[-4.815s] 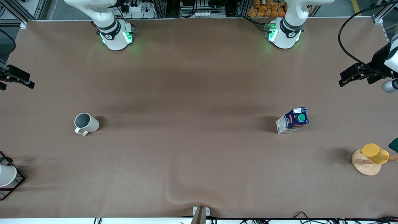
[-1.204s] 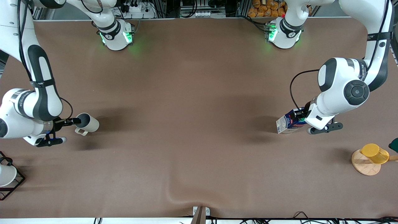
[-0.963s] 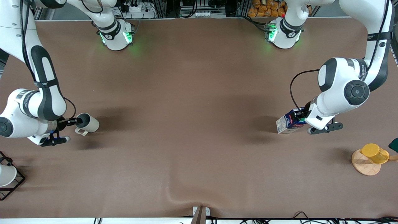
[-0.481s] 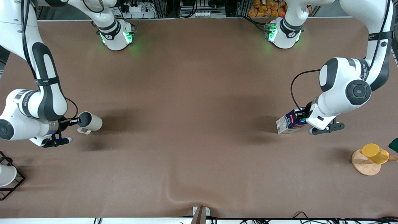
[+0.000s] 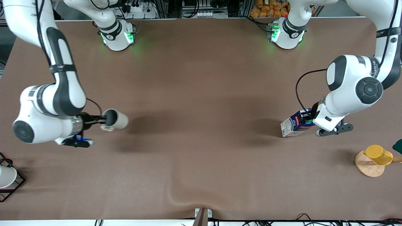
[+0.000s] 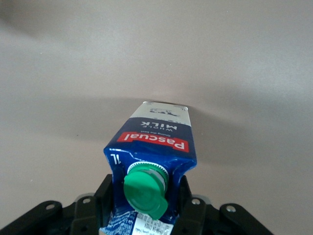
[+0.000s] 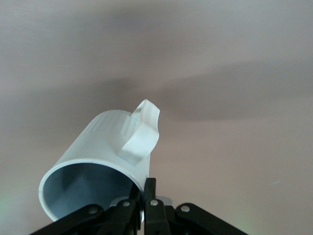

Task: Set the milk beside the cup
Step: 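Lower the mug with the right gripper while the left gripper moves the milk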

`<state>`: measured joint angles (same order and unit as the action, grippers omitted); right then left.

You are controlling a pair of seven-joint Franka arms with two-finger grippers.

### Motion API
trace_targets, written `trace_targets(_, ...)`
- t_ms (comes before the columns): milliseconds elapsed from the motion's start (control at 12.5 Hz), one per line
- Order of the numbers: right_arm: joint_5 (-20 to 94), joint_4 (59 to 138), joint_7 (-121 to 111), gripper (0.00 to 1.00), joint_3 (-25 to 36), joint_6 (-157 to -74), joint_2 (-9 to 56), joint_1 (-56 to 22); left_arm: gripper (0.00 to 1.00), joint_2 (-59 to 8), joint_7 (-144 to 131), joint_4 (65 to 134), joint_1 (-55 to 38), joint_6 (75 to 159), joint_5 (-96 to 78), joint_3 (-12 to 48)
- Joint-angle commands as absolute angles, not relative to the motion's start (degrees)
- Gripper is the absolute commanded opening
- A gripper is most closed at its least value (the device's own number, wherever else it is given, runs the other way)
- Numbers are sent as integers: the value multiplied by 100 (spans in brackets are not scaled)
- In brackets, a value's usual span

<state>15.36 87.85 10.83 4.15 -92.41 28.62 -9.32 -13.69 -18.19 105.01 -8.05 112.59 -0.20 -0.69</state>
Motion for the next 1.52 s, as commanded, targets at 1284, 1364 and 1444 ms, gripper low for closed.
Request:
trace_targets(1284, 2417, 8385, 6029, 80, 492, -12463, 4087, -4070, 56, -993, -2724, 9721, -844, 9712, 0, 1282)
trace_targets(1364, 2295, 8385, 5968, 100, 501, -12472, 4087, -4156, 57, -1019, -2855, 9721, -852, 9712, 0, 1449)
trace_targets(1444, 2085, 8376, 5968, 100, 501, -12437, 4061, -4140, 57, -1037, -3109, 9721, -853, 9712, 0, 1642)
